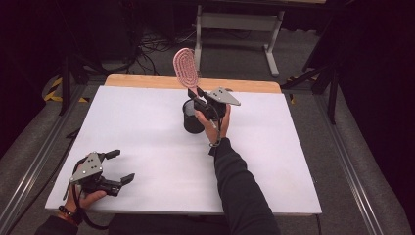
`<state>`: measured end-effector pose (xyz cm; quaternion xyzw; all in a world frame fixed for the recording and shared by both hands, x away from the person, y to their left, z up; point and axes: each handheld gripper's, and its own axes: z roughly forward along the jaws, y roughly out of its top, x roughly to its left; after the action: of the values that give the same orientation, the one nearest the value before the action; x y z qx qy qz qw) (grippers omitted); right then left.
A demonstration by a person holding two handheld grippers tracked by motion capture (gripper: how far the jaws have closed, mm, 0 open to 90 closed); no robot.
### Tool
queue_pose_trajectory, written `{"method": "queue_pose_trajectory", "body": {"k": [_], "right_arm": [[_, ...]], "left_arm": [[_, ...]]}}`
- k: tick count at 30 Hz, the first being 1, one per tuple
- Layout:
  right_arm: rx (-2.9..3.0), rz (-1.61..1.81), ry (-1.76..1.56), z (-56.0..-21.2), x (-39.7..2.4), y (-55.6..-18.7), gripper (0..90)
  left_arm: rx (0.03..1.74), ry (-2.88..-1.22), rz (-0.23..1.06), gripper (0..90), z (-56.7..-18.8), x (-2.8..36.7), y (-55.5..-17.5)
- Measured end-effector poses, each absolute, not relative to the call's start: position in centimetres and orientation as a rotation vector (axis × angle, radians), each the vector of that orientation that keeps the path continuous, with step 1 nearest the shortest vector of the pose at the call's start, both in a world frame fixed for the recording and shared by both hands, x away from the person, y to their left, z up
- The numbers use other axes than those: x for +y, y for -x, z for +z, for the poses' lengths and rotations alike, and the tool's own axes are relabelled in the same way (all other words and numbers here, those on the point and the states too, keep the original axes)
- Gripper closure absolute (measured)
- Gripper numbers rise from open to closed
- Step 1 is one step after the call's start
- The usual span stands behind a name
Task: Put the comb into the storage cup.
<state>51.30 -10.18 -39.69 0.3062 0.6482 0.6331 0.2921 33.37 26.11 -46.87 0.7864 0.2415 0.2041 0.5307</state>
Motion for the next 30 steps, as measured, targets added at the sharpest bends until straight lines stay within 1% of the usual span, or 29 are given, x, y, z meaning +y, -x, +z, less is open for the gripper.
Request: {"method": "queue_pose_trajectory", "body": {"k": [6,16,30], "right_arm": [[1.723,1.674,-0.830,-39.9,-9.7,-51.3,69.5],[1.741,1.645,-0.836,-40.8,-10.5,-51.9,69.4],[1.794,1.594,-0.810,-41.6,-10.2,-52.0,69.1]], "left_arm": [[0.575,-1.878,0.487,5.4,-46.9,26.1,-33.4],[0.572,-1.887,0.476,5.6,-46.9,26.1,-33.4],[0.576,-1.887,0.472,5.7,-47.0,26.1,-33.4]]}}
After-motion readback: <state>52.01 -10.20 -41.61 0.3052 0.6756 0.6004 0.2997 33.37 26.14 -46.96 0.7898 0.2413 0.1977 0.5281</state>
